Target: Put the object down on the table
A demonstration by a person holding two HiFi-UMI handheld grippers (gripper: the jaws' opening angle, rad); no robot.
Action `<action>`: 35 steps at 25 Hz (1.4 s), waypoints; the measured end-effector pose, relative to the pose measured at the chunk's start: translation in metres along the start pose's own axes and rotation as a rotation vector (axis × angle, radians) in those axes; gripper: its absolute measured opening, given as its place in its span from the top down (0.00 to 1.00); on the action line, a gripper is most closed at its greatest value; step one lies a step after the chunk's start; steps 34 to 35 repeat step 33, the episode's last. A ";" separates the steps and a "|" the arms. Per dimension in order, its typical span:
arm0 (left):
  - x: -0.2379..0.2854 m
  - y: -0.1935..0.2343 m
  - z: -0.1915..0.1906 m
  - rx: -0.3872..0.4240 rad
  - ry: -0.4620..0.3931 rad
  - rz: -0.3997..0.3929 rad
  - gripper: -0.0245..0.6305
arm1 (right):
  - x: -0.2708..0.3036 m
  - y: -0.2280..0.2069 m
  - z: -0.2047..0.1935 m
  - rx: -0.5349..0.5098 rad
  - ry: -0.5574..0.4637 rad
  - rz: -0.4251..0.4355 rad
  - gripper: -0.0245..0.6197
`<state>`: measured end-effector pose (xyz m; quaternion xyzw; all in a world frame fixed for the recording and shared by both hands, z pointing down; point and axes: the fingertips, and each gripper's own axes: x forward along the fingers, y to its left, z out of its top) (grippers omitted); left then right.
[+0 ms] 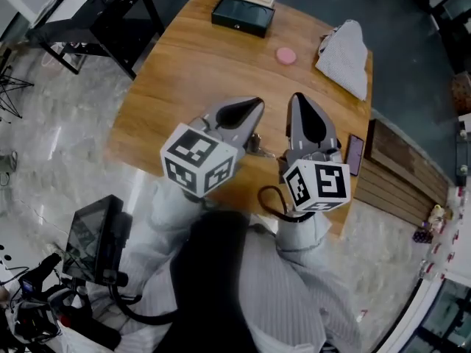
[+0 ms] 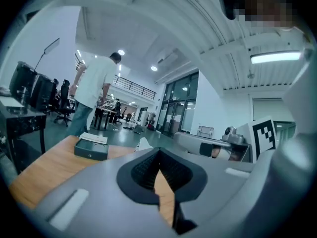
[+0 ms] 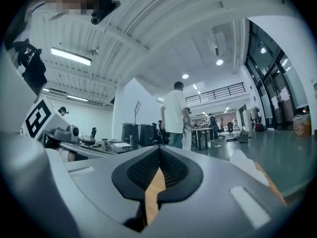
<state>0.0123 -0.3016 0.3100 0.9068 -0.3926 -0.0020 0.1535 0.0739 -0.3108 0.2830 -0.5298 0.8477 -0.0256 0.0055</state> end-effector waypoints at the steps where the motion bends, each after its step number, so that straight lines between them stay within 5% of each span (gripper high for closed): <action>1: -0.001 -0.002 0.003 0.016 -0.012 0.008 0.96 | -0.001 0.003 0.003 -0.008 -0.005 0.005 0.94; 12: -0.005 -0.011 0.021 0.035 -0.085 0.028 0.96 | -0.016 0.011 0.019 -0.046 -0.034 0.015 0.94; 35: -0.002 -0.015 0.018 0.047 -0.070 0.021 0.96 | -0.018 0.011 0.017 -0.052 -0.023 0.021 0.94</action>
